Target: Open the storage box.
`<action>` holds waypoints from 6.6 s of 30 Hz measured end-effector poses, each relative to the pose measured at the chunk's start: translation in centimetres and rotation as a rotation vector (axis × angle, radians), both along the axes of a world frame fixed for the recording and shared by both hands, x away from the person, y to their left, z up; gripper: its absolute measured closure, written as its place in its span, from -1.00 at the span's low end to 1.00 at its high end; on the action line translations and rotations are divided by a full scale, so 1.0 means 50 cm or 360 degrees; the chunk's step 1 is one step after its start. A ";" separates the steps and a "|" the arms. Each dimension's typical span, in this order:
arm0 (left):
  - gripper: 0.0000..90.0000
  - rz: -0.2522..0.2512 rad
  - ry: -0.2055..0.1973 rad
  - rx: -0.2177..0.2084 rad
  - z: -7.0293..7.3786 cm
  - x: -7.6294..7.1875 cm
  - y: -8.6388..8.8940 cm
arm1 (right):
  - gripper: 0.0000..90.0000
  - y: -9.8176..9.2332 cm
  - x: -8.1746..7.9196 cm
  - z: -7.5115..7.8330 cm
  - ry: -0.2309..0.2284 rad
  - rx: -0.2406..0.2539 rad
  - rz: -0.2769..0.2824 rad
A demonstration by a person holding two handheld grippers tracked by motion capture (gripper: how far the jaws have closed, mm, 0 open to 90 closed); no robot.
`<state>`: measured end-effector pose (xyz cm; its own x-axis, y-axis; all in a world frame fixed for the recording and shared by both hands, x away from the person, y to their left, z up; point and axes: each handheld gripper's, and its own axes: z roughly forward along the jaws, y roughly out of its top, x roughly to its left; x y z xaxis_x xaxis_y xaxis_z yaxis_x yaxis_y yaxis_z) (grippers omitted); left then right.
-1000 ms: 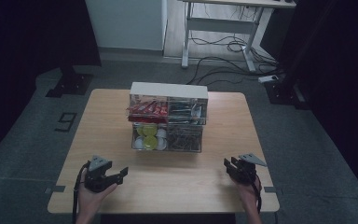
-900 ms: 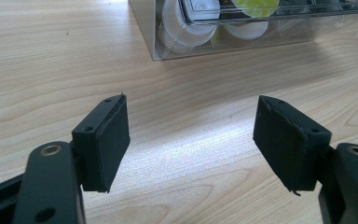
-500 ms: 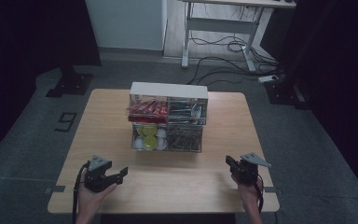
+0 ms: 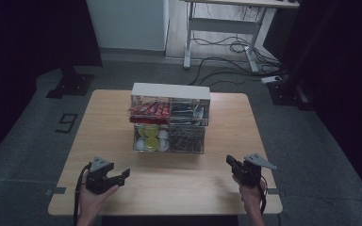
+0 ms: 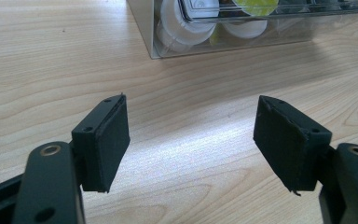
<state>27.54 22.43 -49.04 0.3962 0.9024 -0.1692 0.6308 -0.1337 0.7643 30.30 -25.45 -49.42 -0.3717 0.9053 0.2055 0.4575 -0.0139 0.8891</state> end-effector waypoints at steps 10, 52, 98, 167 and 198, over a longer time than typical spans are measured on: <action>-0.40 -0.0006 0.0008 0.0006 -0.003 0.001 -0.003 | 0.98 0.019 -0.005 0.011 -0.0020 0.0037 0.0072; -0.40 -0.0022 0.0014 -0.0014 0.001 -0.001 -0.006 | 0.98 0.171 0.010 0.014 -0.0043 -0.0052 0.0329; -0.40 -0.0029 0.0029 -0.0001 -0.001 0.000 -0.007 | 0.98 0.263 0.078 -0.046 0.0083 -0.0107 0.0437; -0.40 -0.0013 0.0025 0.0011 0.002 0.001 -0.005 | 0.98 0.213 0.075 0.038 -0.0094 0.0056 0.0366; -0.39 -0.0016 0.0023 0.0017 0.006 -0.002 -0.005 | 0.98 0.209 0.106 0.081 -0.0184 0.0151 0.0332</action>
